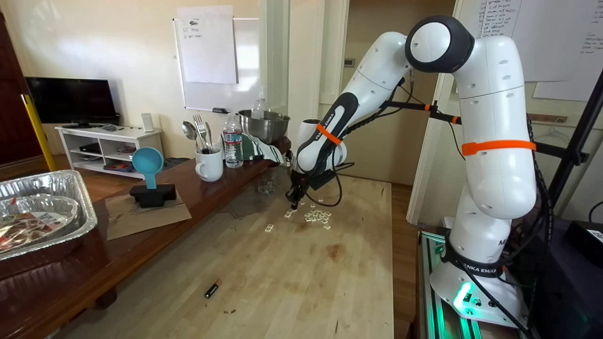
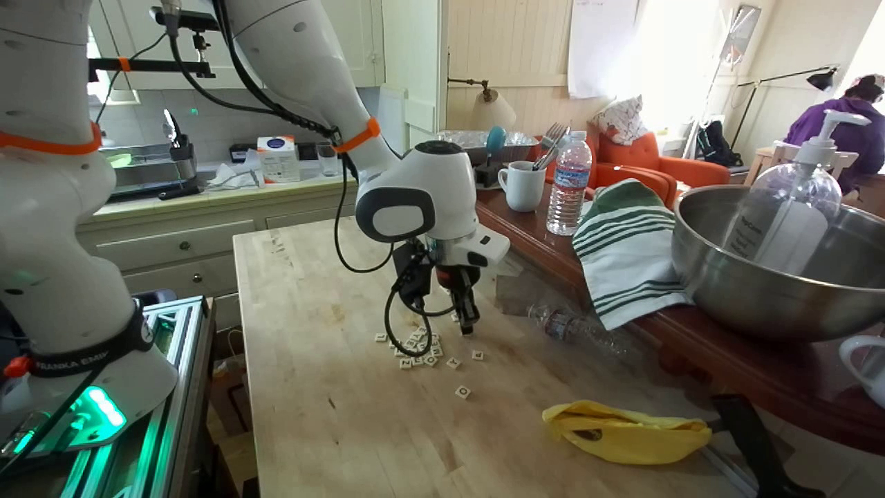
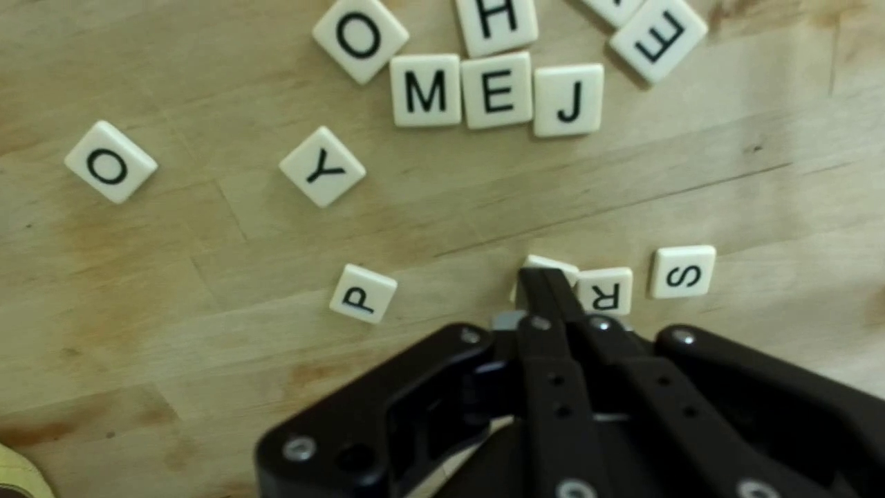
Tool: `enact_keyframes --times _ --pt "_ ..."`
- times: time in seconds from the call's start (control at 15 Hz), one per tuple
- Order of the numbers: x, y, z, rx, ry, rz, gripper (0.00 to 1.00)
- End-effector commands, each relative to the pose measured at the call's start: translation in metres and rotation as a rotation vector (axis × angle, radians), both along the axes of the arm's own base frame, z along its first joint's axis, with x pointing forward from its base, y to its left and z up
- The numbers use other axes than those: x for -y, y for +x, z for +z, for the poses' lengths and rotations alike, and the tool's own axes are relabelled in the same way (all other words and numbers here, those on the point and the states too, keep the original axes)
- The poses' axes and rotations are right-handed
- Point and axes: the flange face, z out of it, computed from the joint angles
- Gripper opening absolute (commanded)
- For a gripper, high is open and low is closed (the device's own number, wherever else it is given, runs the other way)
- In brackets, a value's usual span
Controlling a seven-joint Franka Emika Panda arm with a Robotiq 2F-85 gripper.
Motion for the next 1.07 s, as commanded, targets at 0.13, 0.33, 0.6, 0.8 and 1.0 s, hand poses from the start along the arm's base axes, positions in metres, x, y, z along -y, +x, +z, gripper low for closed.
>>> enact_keyframes --times 0.13,0.33,0.6,0.8,1.0 --pt "0.004 0.014 -0.012 -0.007 -0.03 0.02 0.0" --pt "-0.002 0.029 -0.013 0.006 -0.051 0.067 0.0" --pt "-0.025 0.047 -0.018 0.007 -0.064 0.179 0.0" --pt "-0.046 0.05 -0.024 -0.003 -0.064 0.319 0.0" --pt "-0.062 0.046 -0.024 -0.009 -0.061 0.453 0.0"
